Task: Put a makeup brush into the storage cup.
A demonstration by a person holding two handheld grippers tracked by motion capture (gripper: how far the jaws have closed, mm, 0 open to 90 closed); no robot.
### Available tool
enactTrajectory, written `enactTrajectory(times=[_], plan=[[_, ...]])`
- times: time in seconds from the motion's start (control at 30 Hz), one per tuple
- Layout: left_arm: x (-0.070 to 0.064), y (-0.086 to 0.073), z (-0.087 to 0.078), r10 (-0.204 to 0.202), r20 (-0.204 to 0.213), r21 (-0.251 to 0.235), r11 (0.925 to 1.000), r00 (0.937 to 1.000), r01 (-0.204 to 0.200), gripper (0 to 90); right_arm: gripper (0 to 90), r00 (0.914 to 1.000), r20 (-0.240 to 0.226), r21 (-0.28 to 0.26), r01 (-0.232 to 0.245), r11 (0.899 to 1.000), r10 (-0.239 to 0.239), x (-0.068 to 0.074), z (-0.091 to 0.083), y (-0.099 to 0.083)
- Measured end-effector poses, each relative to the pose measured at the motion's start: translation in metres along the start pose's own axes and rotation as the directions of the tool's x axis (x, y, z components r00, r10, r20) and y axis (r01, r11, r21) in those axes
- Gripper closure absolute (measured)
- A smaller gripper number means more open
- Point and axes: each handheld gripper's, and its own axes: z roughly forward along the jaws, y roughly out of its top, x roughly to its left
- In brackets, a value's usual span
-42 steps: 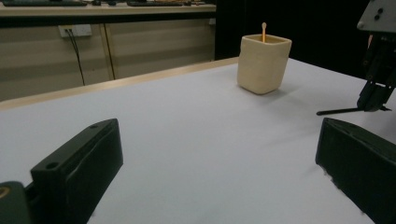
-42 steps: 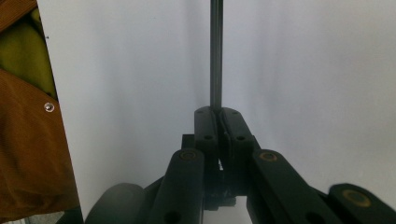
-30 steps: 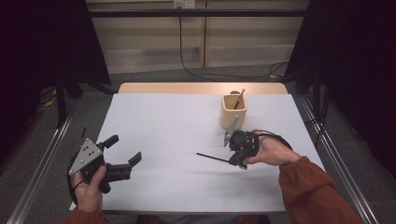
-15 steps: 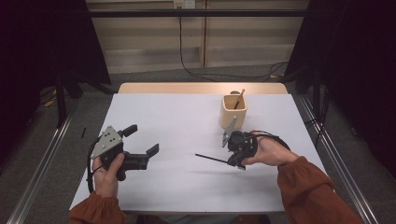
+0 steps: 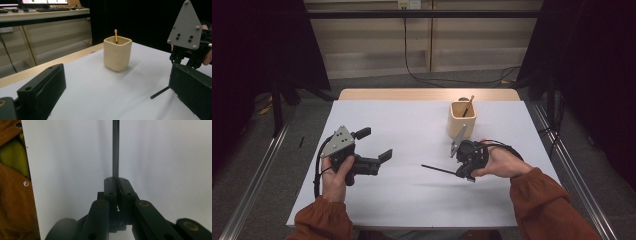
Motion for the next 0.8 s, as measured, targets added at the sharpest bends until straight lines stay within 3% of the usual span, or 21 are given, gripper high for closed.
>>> enactTrajectory(times=[0.23, 0.3, 0.57, 0.8], plan=[[-0.003, 0.002, 0.013, 0.013, 0.074, 0.056, 0.9983, 0.9972, -0.017, 1.1, 86.1, 1.0000, -0.005, 0.010, 0.008, 1.000, -0.008, 0.000, 0.002, 0.002], [-0.005, 0.004, 0.020, 0.024, 0.112, 0.085, 0.9958, 0.9934, -0.034, 1.1, 86.1, 0.9999, -0.009, 0.014, 0.011, 1.000, -0.011, 0.000, 0.003, 0.002], [-0.012, 0.011, 0.044, 0.047, 0.173, 0.137, 0.9880, 0.9838, -0.072, 1.1, 86.1, 0.9995, -0.027, 0.017, 0.019, 1.000, -0.019, -0.001, 0.006, 0.004], [-0.017, 0.020, 0.060, 0.048, 0.254, 0.214, 0.9713, 0.9660, -0.105, 1.2, 86.1, 0.9991, -0.030, 0.025, 0.030, 0.999, -0.029, 0.000, 0.006, 0.007]])
